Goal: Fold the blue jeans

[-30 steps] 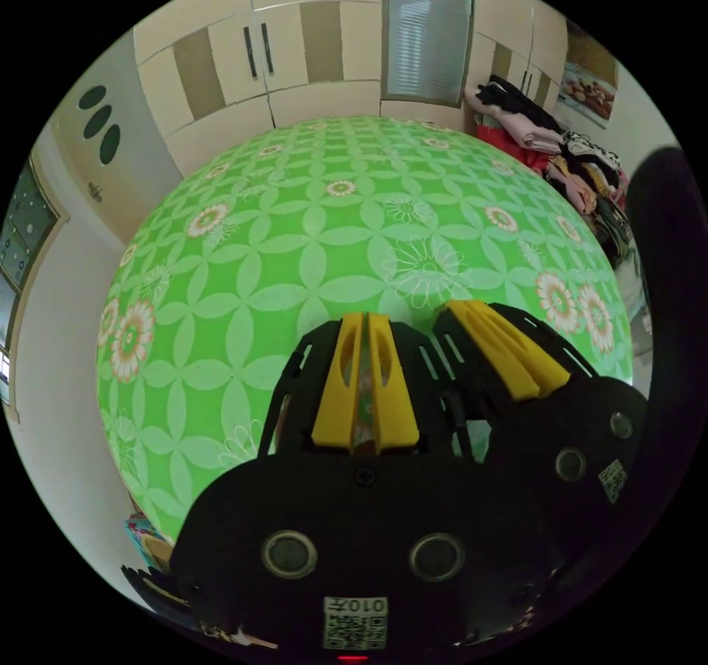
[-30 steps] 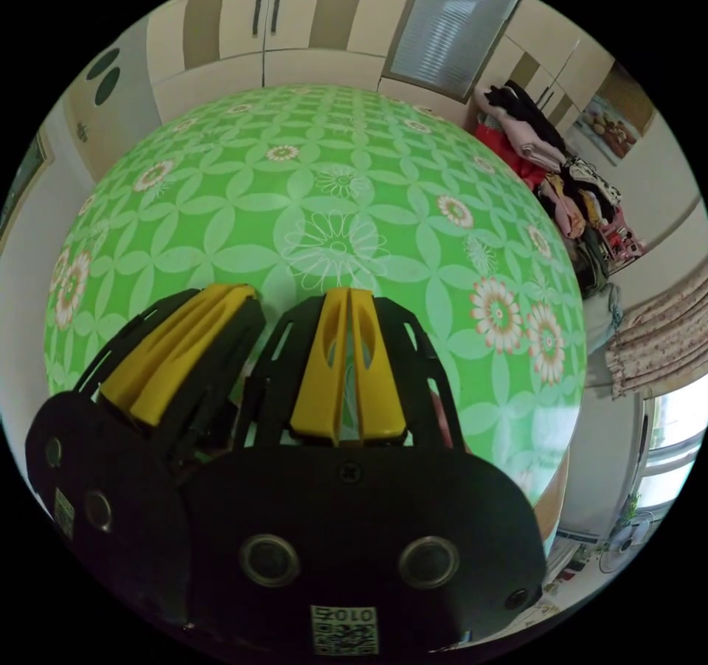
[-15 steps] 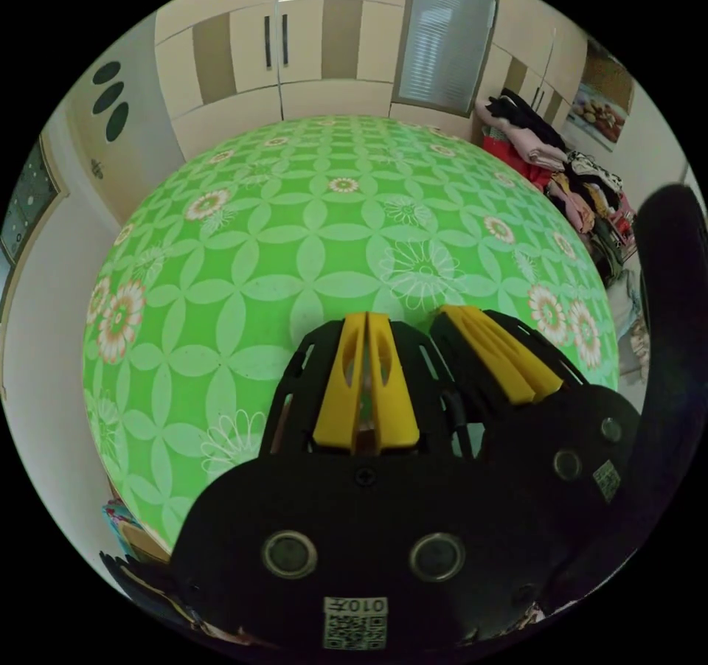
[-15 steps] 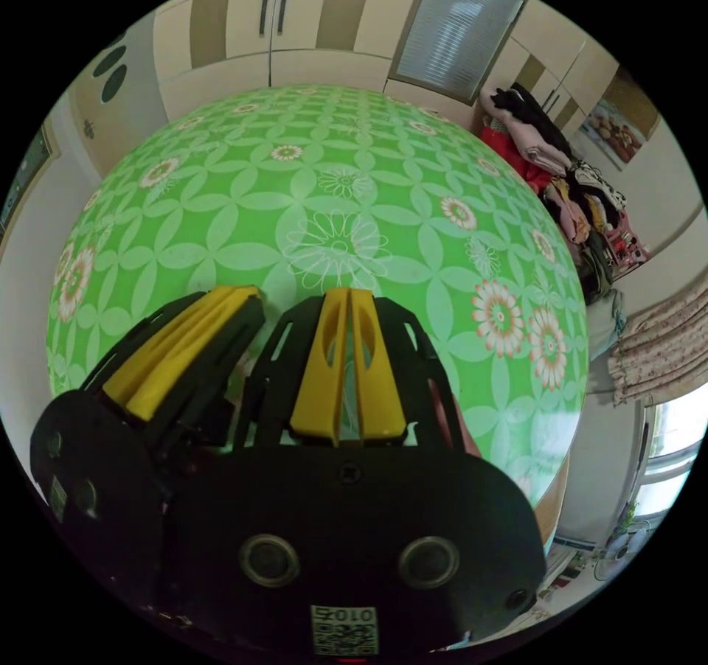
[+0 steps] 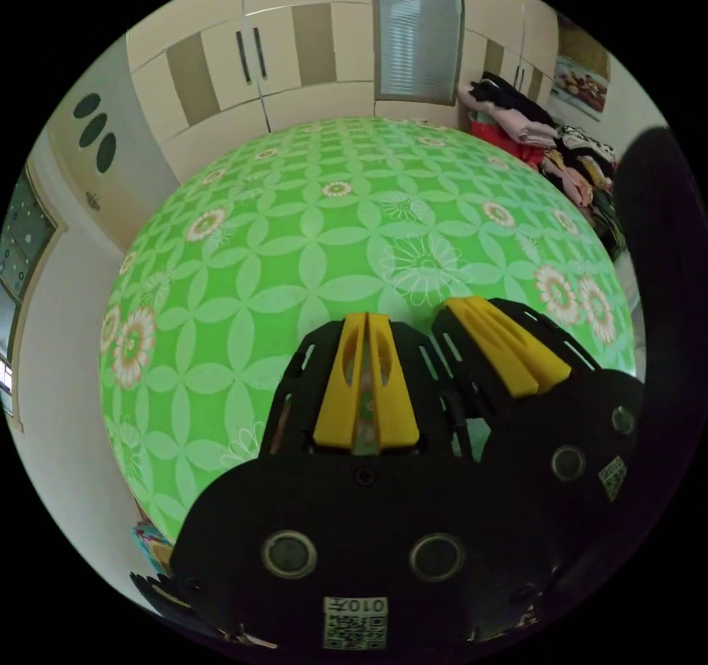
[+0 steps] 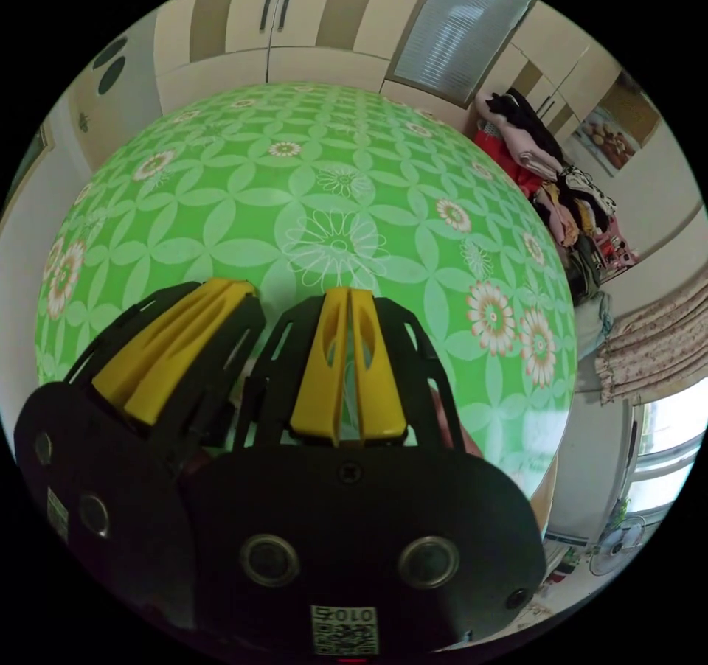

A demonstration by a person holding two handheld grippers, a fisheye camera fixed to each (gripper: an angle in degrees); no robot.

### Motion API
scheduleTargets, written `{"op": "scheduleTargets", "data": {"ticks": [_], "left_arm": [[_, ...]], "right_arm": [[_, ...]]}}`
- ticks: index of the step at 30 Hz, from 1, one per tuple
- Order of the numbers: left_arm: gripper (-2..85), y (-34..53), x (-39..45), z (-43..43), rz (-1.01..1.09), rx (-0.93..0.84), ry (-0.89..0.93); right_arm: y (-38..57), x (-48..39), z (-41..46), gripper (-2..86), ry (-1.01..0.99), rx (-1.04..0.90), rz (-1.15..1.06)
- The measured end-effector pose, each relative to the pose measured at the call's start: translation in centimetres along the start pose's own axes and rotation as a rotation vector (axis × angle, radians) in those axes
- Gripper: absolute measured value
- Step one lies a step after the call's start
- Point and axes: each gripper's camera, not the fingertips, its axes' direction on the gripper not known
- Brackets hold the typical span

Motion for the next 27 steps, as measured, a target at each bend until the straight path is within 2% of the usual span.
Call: {"op": "scheduleTargets", "data": {"ticks": [16,22,25,27], "left_arm": [[-0.1,-1.1,-0.5,-4.7,0.035,0.008,0.043],[-0.1,-0.5,-0.8,-7.6,0.087,0.013,0.067],[-0.2,1.4,-2.5,-11.0,0.104,0.082,0.094],[-0.2,4.1,-4.8,-16.0,0.098,0.233,0.132]], "right_arm": [[0.9,0.1,-4.0,1.5,-0.024,0.006,0.004],[2.7,-0.4,-6.2,1.5,-0.029,0.023,-0.059],[5.2,-0.7,-9.8,1.5,-0.128,0.198,-0.133],[7.1,-0.9,-12.8,1.3,-0.119,0.357,-0.148]]}}
